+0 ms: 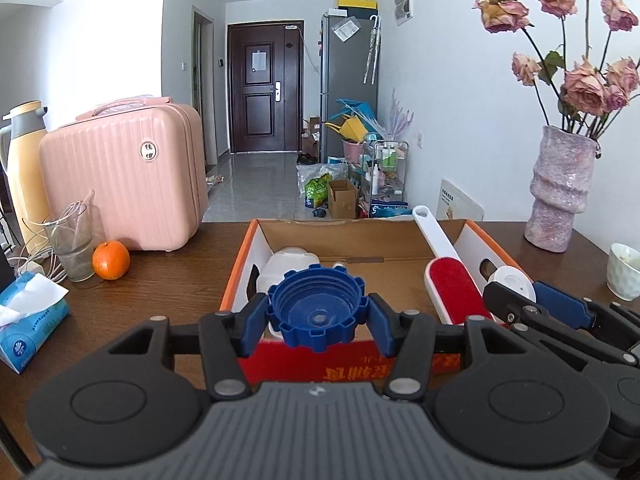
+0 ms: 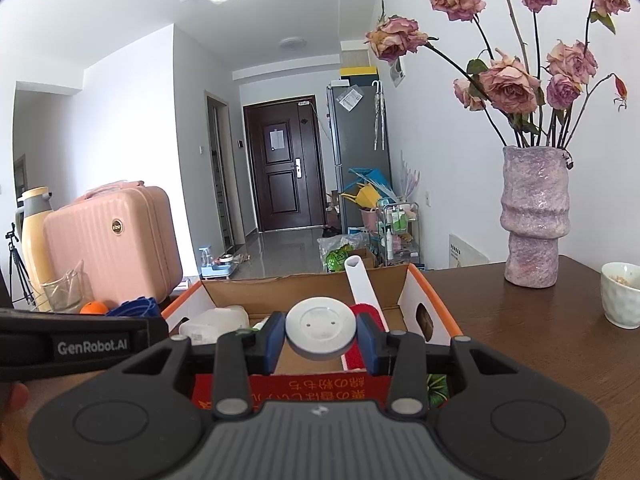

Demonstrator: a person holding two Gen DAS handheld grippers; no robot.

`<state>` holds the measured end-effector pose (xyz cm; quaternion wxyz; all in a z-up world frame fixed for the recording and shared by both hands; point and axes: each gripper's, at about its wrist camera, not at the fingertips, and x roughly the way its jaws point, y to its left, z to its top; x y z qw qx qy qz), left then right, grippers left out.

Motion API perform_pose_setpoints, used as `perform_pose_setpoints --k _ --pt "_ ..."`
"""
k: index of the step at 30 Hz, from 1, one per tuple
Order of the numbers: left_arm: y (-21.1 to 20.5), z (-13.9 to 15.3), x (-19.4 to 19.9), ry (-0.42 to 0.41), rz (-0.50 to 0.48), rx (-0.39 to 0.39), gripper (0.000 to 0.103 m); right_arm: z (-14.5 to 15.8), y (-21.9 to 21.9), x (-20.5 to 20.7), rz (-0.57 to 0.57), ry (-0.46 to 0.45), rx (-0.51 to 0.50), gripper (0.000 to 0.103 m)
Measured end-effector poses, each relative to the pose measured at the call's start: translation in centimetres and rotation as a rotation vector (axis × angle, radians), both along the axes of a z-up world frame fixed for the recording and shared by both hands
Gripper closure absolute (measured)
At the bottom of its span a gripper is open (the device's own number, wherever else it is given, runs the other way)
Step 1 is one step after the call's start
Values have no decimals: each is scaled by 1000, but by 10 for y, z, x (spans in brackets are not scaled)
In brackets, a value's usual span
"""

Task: Organize rigid objects
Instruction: 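Carry the blue cap with the left tool while the right tool carries the white cap over the box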

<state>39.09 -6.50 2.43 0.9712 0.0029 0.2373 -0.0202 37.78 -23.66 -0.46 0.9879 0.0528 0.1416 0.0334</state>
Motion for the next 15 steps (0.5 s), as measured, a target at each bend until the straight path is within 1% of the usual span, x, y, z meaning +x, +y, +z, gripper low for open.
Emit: perform_pose_setpoints --k 15 --pt "3 1 42 -17 21 -4 49 -1 8 41 0 6 -14 65"
